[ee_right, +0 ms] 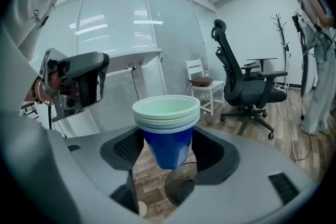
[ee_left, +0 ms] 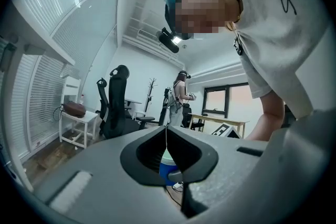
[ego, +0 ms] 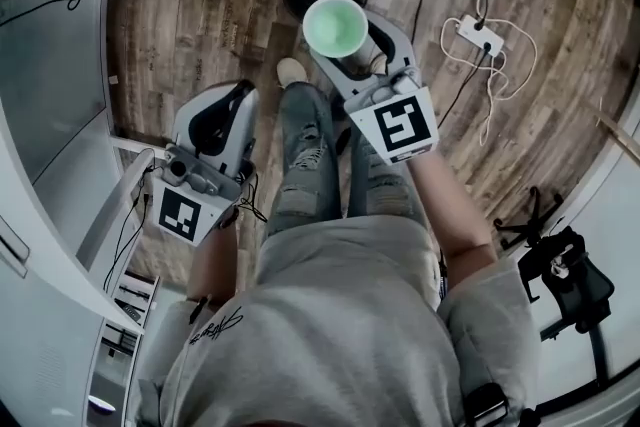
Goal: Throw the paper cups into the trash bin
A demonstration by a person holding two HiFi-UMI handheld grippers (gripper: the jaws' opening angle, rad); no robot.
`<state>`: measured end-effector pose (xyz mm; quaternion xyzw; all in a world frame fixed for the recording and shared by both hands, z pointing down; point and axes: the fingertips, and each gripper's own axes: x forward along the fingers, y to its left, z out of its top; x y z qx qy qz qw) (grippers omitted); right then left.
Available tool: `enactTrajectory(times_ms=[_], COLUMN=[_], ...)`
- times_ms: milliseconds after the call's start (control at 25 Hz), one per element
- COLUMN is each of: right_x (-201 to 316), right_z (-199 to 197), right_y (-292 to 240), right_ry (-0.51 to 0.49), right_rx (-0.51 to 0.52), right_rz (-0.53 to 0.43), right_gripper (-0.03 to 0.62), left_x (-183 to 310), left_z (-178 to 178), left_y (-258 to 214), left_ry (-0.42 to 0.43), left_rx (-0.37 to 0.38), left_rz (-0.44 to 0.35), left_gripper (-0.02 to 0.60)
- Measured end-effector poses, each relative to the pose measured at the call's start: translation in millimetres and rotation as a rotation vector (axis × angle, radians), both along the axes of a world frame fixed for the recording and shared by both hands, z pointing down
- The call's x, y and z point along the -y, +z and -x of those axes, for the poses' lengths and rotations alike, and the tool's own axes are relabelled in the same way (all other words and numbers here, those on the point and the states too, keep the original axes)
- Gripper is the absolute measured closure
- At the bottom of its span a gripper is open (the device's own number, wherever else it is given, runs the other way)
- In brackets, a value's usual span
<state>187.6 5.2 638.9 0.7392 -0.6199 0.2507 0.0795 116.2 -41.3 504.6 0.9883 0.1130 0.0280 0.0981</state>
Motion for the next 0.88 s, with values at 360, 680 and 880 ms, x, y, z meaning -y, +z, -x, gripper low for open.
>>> enactTrajectory(times_ms=[360,680,880], right_x=[6.0,8.6,10.3], right_z=[-5.3,-4.5,-5.0], right_y=[55.5,102.5,131.2], right_ry=[0.031,0.038,0.041], right_rx=[-0.004,-0.005,0.009], right_rz=[0.034,0.075,0.102], right_gripper=[0.309,0.309,0.309], left_x=[5.1,6.2,4.6], left_z=[2.7,8.9,9.5], left_y=[21.1,41.3,55.3], left_ry=[0.006,0.003,0.002], left_rx=[0.02,0.047,0.061], left_rz=[0.019,0.033,0.042], left_gripper=[0.574,0.573,0.574])
